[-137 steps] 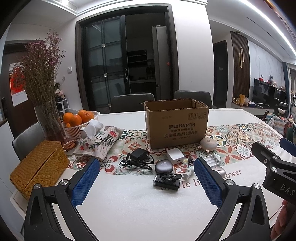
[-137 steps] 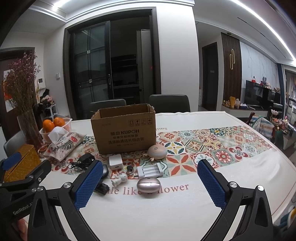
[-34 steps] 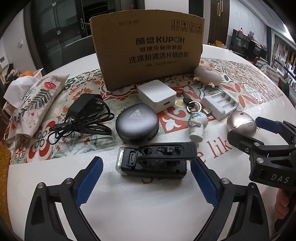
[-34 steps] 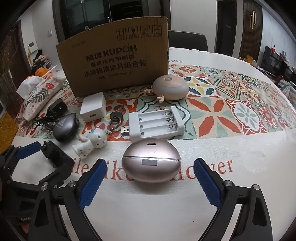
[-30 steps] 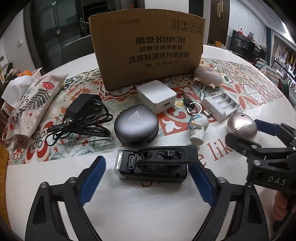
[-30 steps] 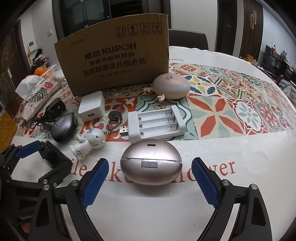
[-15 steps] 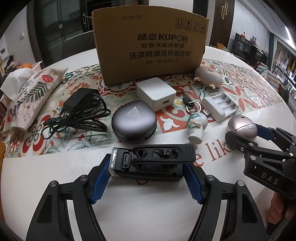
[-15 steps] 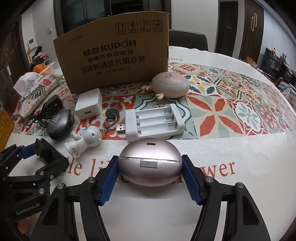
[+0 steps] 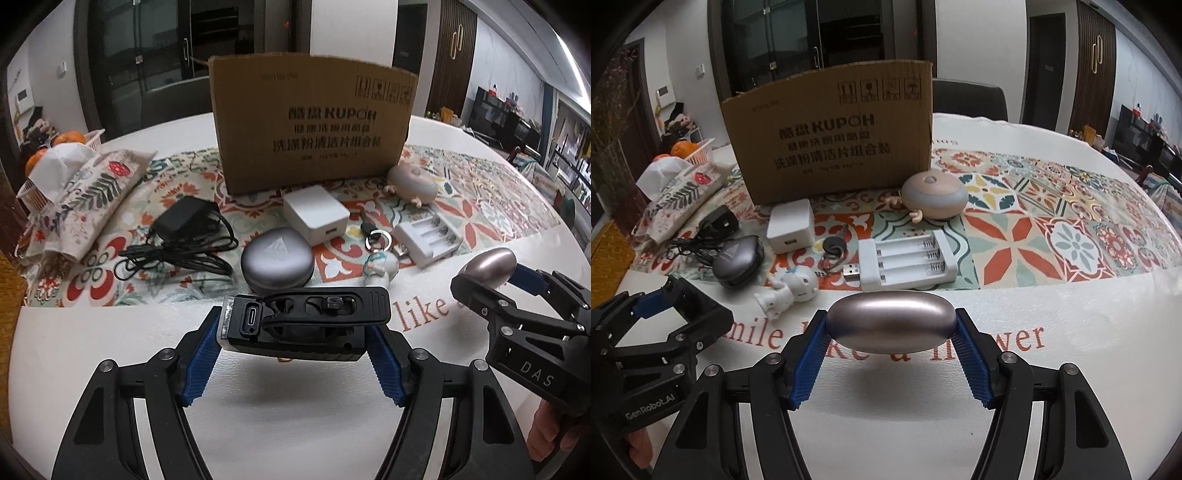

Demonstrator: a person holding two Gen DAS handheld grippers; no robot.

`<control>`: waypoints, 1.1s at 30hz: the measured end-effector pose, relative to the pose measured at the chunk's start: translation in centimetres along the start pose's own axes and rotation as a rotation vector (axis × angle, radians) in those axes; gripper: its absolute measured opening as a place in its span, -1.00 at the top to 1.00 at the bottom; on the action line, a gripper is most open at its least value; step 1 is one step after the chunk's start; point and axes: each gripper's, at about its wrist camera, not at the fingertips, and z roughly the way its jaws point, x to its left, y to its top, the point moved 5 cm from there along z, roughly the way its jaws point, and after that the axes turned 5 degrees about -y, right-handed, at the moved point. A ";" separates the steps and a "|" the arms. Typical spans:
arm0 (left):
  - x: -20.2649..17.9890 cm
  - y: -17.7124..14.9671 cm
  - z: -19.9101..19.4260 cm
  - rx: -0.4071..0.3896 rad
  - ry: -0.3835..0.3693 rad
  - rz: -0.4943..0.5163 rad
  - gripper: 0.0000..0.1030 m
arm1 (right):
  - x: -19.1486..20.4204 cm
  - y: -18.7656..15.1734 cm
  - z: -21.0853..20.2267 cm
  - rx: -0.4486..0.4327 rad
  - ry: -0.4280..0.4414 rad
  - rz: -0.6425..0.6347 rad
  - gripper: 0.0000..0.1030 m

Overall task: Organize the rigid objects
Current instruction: 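Close the left tool on the black shaver while the right tool grips the silver egg, then carry the shaver and silver egg with both tools over the cardboard box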

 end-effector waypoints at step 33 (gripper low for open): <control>0.1 10.0 -5.7 -0.251 0.086 0.014 -0.41 | -0.6 8.6 -6.0 -0.273 0.015 0.028 -0.29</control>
